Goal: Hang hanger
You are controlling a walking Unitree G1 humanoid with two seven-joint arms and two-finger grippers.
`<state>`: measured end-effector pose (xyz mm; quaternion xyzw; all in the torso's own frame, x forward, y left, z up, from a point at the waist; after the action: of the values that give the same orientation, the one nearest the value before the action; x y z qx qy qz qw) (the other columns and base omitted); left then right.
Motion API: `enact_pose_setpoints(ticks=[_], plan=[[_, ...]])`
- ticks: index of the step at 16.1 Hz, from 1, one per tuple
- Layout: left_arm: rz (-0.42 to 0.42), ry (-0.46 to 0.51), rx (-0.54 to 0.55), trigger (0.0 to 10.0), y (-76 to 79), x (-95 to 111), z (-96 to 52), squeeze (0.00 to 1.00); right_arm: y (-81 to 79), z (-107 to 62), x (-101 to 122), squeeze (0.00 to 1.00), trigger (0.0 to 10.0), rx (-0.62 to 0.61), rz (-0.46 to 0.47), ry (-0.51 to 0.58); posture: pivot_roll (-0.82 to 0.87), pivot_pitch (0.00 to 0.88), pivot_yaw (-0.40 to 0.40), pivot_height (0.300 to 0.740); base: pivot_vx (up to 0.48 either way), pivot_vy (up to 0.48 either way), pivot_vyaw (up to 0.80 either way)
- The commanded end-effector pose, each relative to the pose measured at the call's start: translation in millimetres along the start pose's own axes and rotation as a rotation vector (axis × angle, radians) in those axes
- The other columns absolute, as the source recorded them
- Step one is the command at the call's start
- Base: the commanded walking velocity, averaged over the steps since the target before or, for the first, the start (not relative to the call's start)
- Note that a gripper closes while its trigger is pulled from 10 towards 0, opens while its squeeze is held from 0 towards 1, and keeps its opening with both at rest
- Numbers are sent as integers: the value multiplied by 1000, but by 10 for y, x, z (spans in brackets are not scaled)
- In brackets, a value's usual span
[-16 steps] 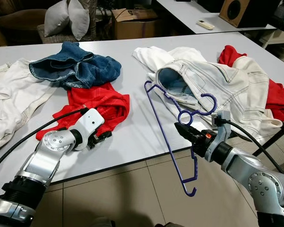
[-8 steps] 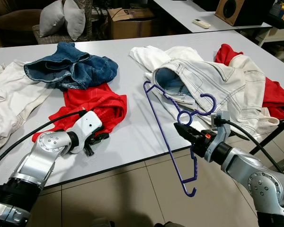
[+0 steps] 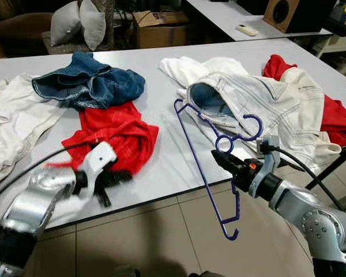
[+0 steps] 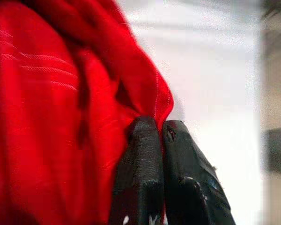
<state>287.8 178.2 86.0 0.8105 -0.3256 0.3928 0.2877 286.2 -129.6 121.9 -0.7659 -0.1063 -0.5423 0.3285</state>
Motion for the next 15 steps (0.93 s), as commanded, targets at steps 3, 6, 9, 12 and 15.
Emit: enact_pose_setpoints(ticks=[3,6,9,12,15], plan=[[-128,339,-344,0,350,815,-243,0,33,4,121,0,10000,2,15,45,64,32,-55,740,0,0,0],[-186,675,-453,0,239,1621,-638,0,42,47,160,0,10000,-1,18,64,79,26,-46,740,0,0,0],[-173,521,-383,0,202,1468,-514,0,32,59,154,0,10000,-5,24,75,85,25,-39,740,0,0,0],[-302,659,-299,0,67,1709,-504,0,9,26,166,0,10000,7,13,95,93,16,-31,740,0,0,0],[-392,869,-35,0,-209,2237,-508,0,-402,-201,313,0,10000,259,-51,167,64,6,8,740,0,0,0]])
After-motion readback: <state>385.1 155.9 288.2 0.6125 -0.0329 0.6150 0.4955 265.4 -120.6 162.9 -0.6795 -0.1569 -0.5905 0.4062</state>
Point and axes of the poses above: a point about 5 cm out from each wrist's last joint towards the gripper, its own z axis pointing out of the wrist towards the gripper, its own x axis along the axis of the wrist's last joint, y = z × x, the point moved 4 cm from there along z, pointing out of the wrist towards the gripper, and after that the axes turned 9 degrees about -z, right-handed, at the moved point
